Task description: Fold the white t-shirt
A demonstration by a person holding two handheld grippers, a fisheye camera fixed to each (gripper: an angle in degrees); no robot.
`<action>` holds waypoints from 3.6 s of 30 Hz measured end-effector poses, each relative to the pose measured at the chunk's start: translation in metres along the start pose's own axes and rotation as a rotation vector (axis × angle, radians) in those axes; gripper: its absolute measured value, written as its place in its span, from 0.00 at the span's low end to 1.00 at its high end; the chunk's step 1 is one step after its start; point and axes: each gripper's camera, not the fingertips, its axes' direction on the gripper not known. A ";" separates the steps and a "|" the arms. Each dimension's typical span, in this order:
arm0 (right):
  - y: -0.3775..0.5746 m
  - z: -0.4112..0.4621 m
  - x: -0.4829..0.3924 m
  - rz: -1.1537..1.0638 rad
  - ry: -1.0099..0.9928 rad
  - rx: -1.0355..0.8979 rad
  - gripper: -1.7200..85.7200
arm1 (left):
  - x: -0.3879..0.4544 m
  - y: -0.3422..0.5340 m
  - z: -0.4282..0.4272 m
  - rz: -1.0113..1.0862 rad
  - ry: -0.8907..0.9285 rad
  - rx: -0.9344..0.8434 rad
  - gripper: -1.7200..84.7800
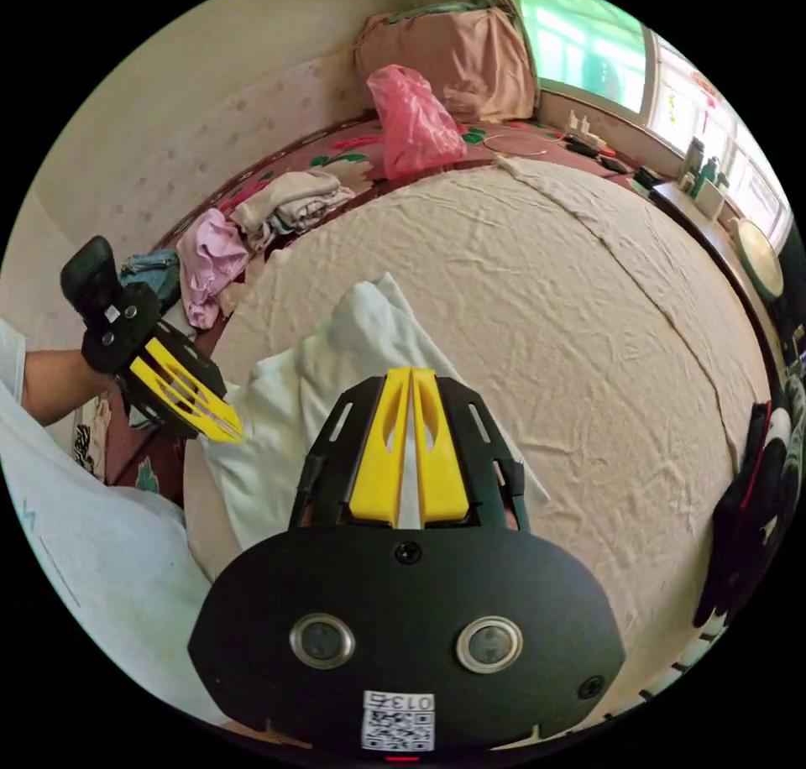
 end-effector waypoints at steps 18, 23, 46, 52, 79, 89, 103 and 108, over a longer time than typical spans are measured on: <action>0.102 -0.074 0.094 0.541 -0.121 0.136 0.12 | -0.047 0.030 -0.029 -0.490 0.055 0.240 0.15; 0.130 -0.073 0.098 0.623 -0.184 0.151 0.16 | -0.106 -0.013 -0.015 -0.600 0.073 0.296 0.21; 0.086 -0.103 0.061 0.554 -0.139 0.154 0.13 | -0.095 -0.104 0.039 -0.461 -0.108 0.193 0.19; 0.071 -0.111 0.040 0.578 -0.128 0.146 0.10 | -0.083 -0.102 0.061 -0.544 -0.082 0.217 0.12; 0.033 -0.368 -0.074 0.343 0.621 0.480 0.05 | 0.097 -0.239 0.031 -0.119 0.137 0.835 0.04; 0.041 -0.528 0.163 0.492 0.697 0.464 0.05 | 0.116 -0.612 0.121 0.022 0.187 0.746 0.04; 0.037 -0.456 0.402 0.690 0.644 0.194 0.06 | 0.056 -0.811 0.403 -0.215 0.071 0.426 0.10; 0.053 -0.495 0.395 0.678 0.641 0.333 0.10 | 0.032 -0.773 0.378 -0.266 0.048 0.635 0.10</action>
